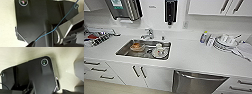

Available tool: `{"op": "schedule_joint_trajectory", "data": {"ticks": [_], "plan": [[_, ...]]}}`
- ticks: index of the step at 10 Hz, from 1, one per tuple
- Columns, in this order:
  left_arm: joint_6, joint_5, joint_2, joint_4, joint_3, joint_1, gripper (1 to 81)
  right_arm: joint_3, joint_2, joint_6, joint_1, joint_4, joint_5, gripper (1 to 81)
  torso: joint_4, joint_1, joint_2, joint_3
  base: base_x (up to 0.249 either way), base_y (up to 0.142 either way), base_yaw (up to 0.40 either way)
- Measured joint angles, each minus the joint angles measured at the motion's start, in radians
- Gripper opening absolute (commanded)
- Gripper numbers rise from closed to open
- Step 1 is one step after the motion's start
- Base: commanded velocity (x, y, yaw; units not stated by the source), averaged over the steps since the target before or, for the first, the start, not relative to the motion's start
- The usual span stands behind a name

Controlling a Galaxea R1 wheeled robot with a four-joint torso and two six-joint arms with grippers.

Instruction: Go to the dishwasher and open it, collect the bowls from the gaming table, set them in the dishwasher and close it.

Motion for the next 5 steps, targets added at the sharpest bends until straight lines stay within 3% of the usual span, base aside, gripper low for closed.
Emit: {"op": "schedule_joint_trajectory", "data": {"ticks": [3, 5], "plan": [[0.0, 0.002, 0.019, -0.027, -0.063, 0.014, 81.1, -0.219, 0.163, -0.002, -0.036, -0.039, 0.045, 81.1, 0.0, 0.0, 0.0, 0.0, 0.0, 0.0, 0.0], [0.0, 0.001, 0.035, -0.054, -0.093, 0.014, 81.1, -0.268, 0.26, -0.002, -0.089, -0.064, 0.075, 81.1, 0.0, 0.0, 0.0, 0.0, 0.0, 0.0, 0.0]]}}
